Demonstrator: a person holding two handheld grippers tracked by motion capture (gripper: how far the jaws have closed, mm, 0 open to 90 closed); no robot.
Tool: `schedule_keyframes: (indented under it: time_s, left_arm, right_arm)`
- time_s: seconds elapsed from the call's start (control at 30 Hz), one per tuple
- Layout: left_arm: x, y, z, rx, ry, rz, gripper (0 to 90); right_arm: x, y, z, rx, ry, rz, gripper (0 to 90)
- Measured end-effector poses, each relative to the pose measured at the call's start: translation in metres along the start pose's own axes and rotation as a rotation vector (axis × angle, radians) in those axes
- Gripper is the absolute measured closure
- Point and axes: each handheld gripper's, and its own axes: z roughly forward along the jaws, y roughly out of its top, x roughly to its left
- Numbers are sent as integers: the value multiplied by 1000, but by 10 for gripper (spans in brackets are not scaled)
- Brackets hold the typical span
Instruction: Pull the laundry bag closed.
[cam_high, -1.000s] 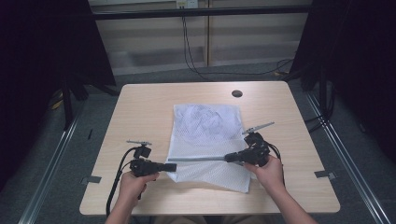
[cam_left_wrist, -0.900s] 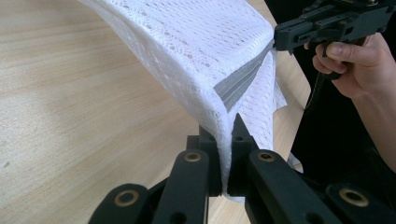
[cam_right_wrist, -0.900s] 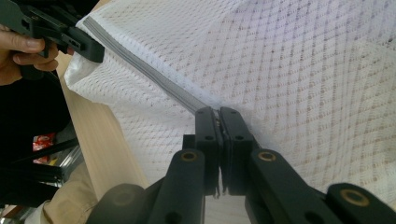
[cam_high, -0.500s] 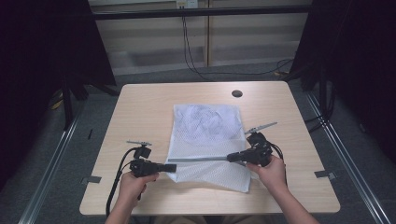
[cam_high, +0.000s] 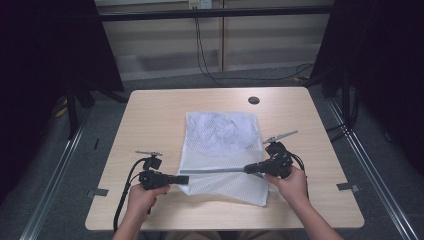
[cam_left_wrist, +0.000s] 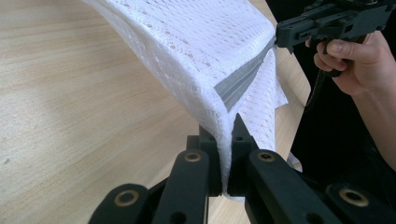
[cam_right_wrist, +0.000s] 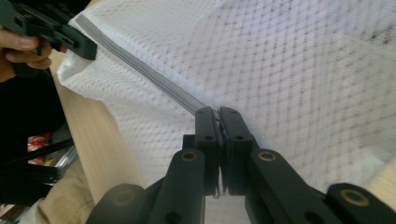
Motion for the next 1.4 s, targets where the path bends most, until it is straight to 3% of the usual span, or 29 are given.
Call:
schedule_keyframes:
  time_s: [0.57,1.4]
  left_arm:
    - [-2,0,1,4,-1,-7,888]
    - [1,-1,-3,-3,3,-12,888]
  right_arm:
    - [-2,-1,-4,0,-5,0,871]
    - [-18,-15,-22,-9,-36,35,871]
